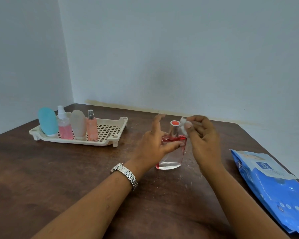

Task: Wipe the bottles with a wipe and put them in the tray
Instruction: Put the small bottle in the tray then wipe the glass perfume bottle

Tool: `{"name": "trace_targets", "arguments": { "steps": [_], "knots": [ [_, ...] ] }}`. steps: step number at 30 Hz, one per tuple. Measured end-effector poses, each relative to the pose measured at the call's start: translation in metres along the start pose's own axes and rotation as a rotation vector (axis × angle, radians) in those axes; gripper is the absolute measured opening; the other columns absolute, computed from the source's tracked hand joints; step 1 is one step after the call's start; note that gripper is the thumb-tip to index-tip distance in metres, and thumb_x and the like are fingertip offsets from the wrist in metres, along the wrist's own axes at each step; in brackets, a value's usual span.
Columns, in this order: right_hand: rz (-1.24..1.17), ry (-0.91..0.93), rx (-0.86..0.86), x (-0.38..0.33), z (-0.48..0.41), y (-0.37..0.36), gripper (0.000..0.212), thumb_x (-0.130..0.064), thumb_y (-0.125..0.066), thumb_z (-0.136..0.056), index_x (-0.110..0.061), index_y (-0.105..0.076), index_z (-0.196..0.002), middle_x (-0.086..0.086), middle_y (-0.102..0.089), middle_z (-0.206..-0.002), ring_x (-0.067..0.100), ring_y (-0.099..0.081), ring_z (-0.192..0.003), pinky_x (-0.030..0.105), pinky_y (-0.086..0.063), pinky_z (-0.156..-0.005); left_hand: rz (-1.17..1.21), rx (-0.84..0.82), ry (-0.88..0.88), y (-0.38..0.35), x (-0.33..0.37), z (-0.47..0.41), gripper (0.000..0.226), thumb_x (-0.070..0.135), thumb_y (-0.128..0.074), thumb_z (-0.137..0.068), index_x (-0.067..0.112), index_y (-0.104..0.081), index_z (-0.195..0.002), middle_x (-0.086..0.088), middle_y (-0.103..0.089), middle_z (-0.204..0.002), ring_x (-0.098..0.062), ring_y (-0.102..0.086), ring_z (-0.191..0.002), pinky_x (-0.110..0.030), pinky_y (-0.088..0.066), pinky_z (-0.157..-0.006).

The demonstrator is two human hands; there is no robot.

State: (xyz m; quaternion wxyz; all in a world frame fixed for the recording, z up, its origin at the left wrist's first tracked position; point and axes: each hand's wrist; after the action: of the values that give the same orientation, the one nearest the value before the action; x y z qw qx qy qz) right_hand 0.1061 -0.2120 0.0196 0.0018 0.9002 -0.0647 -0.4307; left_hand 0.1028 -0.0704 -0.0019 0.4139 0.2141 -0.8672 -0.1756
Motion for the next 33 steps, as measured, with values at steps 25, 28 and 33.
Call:
{"name": "trace_targets", "arguments": {
  "steps": [25,28,33],
  "knots": [
    [0.743,0.422,-0.033,0.005,0.025,-0.031,0.021,-0.010,-0.056,-0.078,-0.021,-0.070,-0.090,-0.009,-0.068,-0.077,0.019,-0.053,-0.079,0.029,-0.031,-0.073,-0.015,0.063,0.113,-0.022,-0.018,0.000,0.031,0.011,-0.063,-0.087,0.031,-0.049,-0.068,0.015,-0.052,-0.058,0.008,-0.054,-0.053,-0.008,-0.039,-0.051],
    [0.744,0.505,-0.060,0.007,0.026,-0.028,0.023,-0.013,-0.050,-0.082,-0.018,-0.070,-0.091,-0.007,-0.066,-0.073,0.017,-0.050,-0.075,0.031,-0.043,-0.065,-0.043,0.049,0.112,-0.021,-0.017,-0.001,0.021,0.011,-0.062,-0.088,0.022,-0.054,-0.071,0.012,-0.054,-0.062,0.002,-0.053,-0.056,-0.009,-0.041,-0.053],
    [0.809,0.631,-0.099,0.011,0.024,-0.022,0.023,-0.010,-0.049,-0.083,-0.013,-0.069,-0.093,-0.005,-0.066,-0.075,0.014,-0.043,-0.080,0.020,-0.035,-0.070,0.021,-0.037,0.114,-0.012,-0.020,0.000,0.010,0.006,-0.068,-0.081,0.010,-0.066,-0.090,0.008,-0.060,-0.075,0.002,-0.056,-0.065,-0.009,-0.044,-0.059]
  ]
}}
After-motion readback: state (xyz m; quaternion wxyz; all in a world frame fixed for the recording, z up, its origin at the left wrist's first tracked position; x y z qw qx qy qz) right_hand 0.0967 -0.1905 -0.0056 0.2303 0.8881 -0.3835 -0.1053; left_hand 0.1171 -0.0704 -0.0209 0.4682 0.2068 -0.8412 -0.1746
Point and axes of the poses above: each hand's wrist, its own z-axis away from the middle knuckle, its own y-axis out of the back of the hand, x = y × z
